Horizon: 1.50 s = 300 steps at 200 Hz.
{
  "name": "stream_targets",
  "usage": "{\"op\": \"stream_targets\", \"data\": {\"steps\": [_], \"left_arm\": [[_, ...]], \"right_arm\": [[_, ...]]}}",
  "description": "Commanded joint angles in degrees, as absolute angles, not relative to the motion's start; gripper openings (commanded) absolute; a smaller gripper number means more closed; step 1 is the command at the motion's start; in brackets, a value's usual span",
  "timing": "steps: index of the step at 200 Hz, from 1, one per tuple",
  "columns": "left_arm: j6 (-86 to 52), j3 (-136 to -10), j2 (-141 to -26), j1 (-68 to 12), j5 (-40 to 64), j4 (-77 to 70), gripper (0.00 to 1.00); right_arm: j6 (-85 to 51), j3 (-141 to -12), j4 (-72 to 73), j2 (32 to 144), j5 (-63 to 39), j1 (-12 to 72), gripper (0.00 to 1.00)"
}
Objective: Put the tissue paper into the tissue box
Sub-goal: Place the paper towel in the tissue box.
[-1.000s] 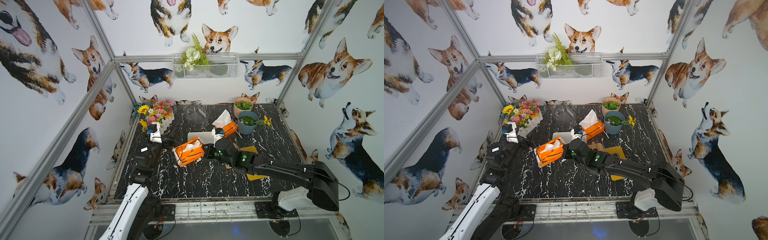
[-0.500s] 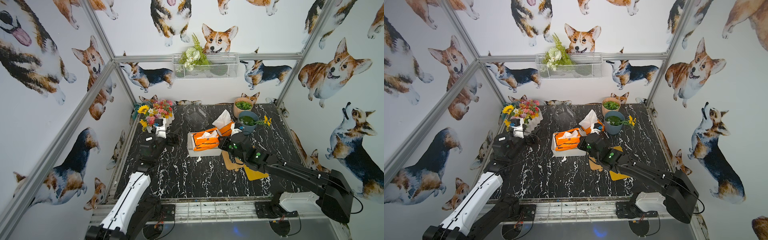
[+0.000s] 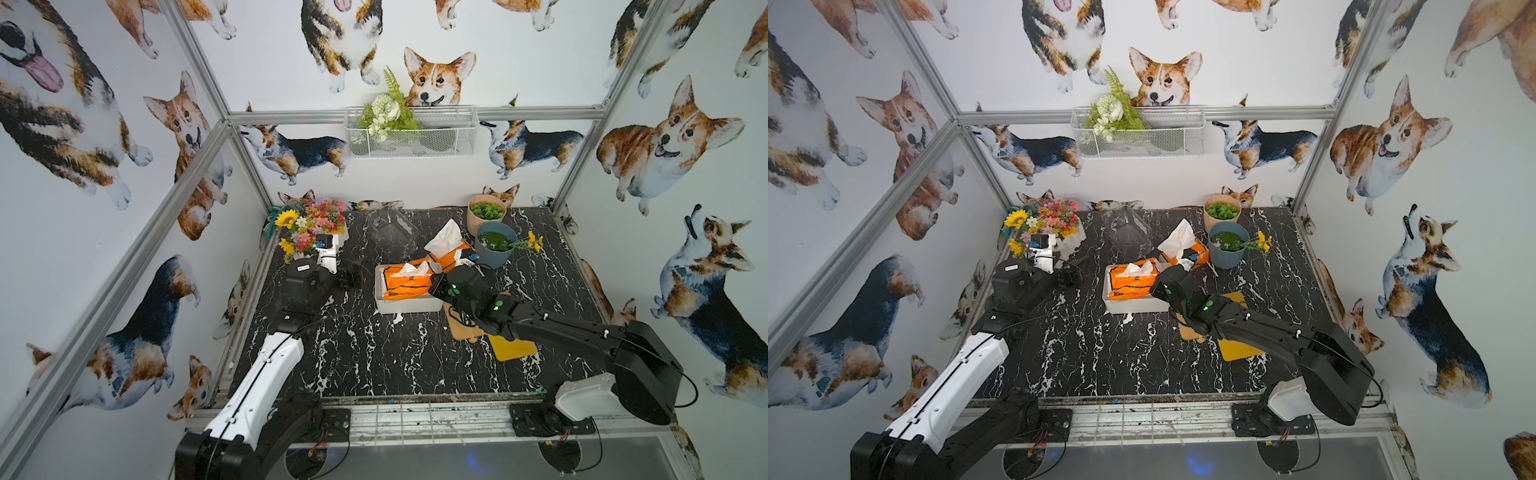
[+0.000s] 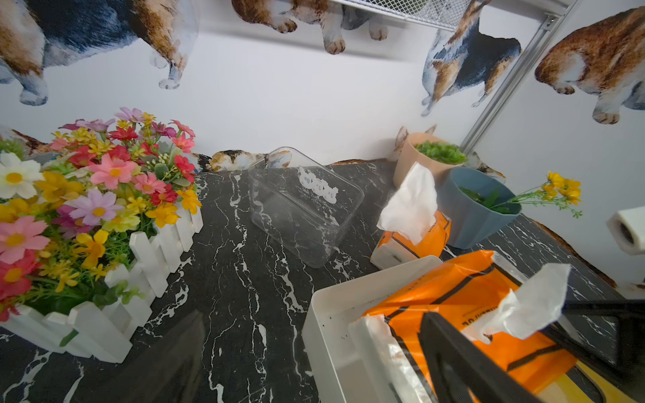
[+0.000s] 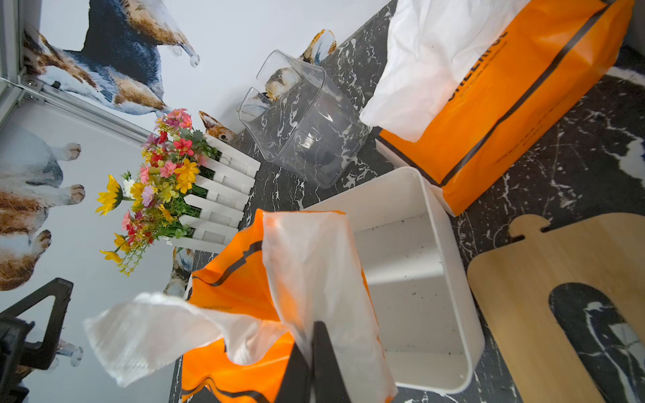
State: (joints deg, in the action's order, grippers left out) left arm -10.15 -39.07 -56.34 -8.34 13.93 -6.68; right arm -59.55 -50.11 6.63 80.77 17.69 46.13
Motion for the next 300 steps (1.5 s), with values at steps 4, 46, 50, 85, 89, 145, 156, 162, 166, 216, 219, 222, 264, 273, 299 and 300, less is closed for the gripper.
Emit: {"op": "stream_targets", "data": {"steps": [4,46,50,85,89,145,156,162,166,216,219,222,264,273,299,300], "left_arm": [[-10.3,-39.5,-56.4,-8.3,14.5,-6.7,1.0],[-10.4,-39.6,-56.6,-8.3,14.5,-6.6,1.0],[-10.4,-39.6,-56.7,-8.3,14.5,-6.5,1.0],[-10.5,-40.0,-56.9,-8.4,14.3,-6.3,1.0],[-10.5,-40.0,-56.9,-8.4,14.2,-6.3,1.0],[-10.8,-40.3,-57.7,-8.3,14.7,-5.8,1.0],[-10.8,-40.3,-57.7,-8.3,14.5,-5.7,1.0],[-10.8,-40.3,-57.6,-8.3,14.5,-5.7,1.0],[-10.8,-40.3,-57.5,-8.3,14.4,-5.7,1.0],[-10.8,-40.2,-57.5,-8.3,14.3,-5.8,1.0],[-10.8,-40.3,-57.5,-8.3,14.4,-5.8,1.0],[-10.8,-40.3,-57.6,-8.3,14.4,-5.8,1.0],[-10.9,-40.4,-57.8,-8.3,14.6,-5.6,1.0],[-11.0,-40.4,-57.8,-8.4,14.7,-5.6,1.0],[-11.1,-40.5,-57.8,-8.3,14.9,-5.5,1.0],[-11.1,-40.5,-57.8,-8.3,14.9,-5.5,1.0]], "right_arm": [[-61.4,-50.7,11.1,81.9,19.2,46.1,0.0],[-62.3,-50.5,12.5,82.9,19.5,45.9,0.0],[-62.4,-50.5,12.5,83.0,19.7,45.8,0.0],[-63.1,-50.1,12.6,84.4,19.4,45.0,0.0],[-63.2,-50.0,12.7,84.5,19.4,44.9,0.0],[-62.7,-51.6,12.0,88.5,18.1,44.9,0.0],[-62.4,-52.1,11.5,89.4,17.8,44.9,0.0],[-62.3,-52.4,11.2,89.8,17.5,45.0,0.02],[-62.2,-52.6,11.0,90.1,17.2,44.9,0.04],[-57.8,-57.1,6.1,90.7,16.6,44.8,0.46],[-57.4,-57.4,5.6,90.4,16.7,44.7,0.47],[-56.9,-57.7,5.1,90.1,16.8,44.6,0.49],[-48.3,-59.1,-1.7,80.4,18.1,42.9,0.62],[-46.0,-58.6,-3.7,77.5,19.1,42.6,0.67],[-40.9,-56.0,-11.9,70.0,21.7,40.7,0.7],[-40.8,-55.8,-12.3,69.5,21.7,40.7,0.7]]}}
